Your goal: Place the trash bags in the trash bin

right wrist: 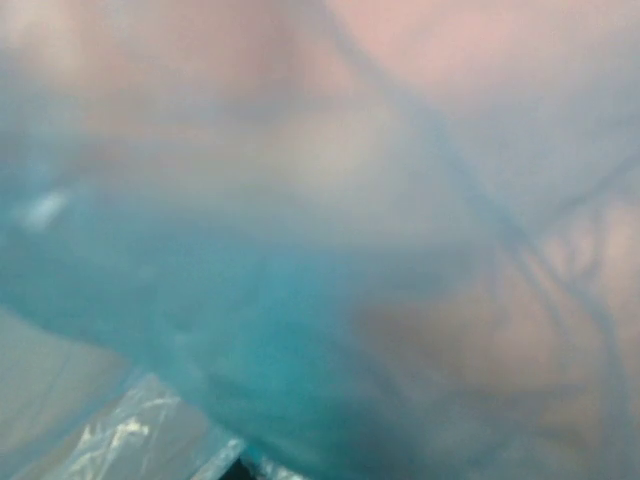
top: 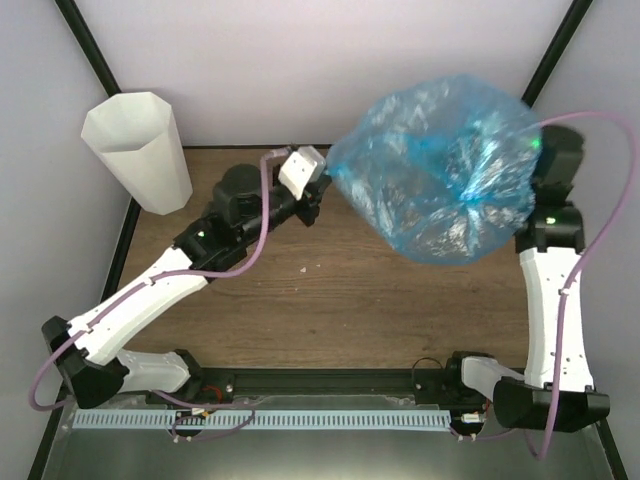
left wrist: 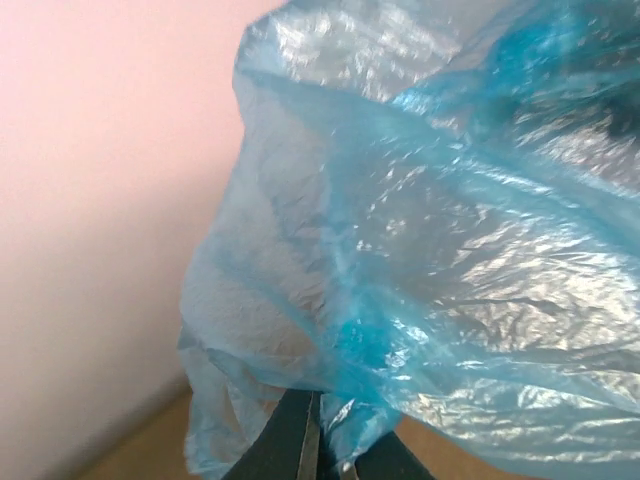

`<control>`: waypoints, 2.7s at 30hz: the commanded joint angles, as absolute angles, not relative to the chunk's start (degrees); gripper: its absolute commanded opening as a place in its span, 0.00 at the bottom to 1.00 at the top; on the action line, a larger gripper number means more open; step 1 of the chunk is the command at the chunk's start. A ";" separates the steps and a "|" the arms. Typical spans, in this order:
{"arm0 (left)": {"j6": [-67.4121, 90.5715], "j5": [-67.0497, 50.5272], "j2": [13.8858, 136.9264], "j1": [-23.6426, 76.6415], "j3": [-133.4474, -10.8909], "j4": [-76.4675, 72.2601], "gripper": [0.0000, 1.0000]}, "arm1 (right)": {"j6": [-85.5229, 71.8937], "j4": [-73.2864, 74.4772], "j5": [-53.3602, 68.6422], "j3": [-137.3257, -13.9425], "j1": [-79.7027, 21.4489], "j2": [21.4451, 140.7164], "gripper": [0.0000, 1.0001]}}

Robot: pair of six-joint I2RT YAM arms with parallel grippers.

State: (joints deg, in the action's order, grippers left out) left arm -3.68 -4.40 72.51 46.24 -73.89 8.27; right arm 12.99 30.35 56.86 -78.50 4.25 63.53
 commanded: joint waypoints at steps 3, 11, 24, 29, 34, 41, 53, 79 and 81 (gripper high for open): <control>-28.58 10.66 72.51 56.84 -84.25 -14.87 0.04 | 4.52 20.79 64.83 -110.09 4.13 70.61 0.01; -12.40 24.33 96.10 41.85 -100.83 5.31 0.04 | 1.38 17.99 25.69 -100.48 4.21 84.29 0.01; 3.66 10.38 78.00 41.02 -65.91 4.56 0.04 | 6.44 23.43 48.45 -63.83 4.91 72.89 0.01; 5.49 4.78 76.79 40.99 -68.41 7.93 0.04 | 5.62 26.58 51.21 -68.29 4.86 71.53 0.01; 8.09 0.93 78.56 40.55 -71.90 8.40 0.04 | 3.80 25.36 51.31 -70.27 4.88 72.39 0.01; 11.16 0.17 87.73 37.22 -82.64 13.98 0.04 | 4.49 25.16 46.97 -74.31 4.91 79.84 0.01; 6.08 -4.06 106.71 34.90 -119.97 20.00 0.04 | 4.56 39.11 44.86 -119.31 11.99 101.76 0.01; 0.63 -12.47 102.94 39.88 -100.51 -0.22 0.04 | 10.37 10.96 40.38 -70.96 13.27 68.03 0.01; -1.12 -11.32 102.26 40.78 -100.45 -0.48 0.04 | 10.17 11.04 40.21 -71.39 13.27 68.33 0.01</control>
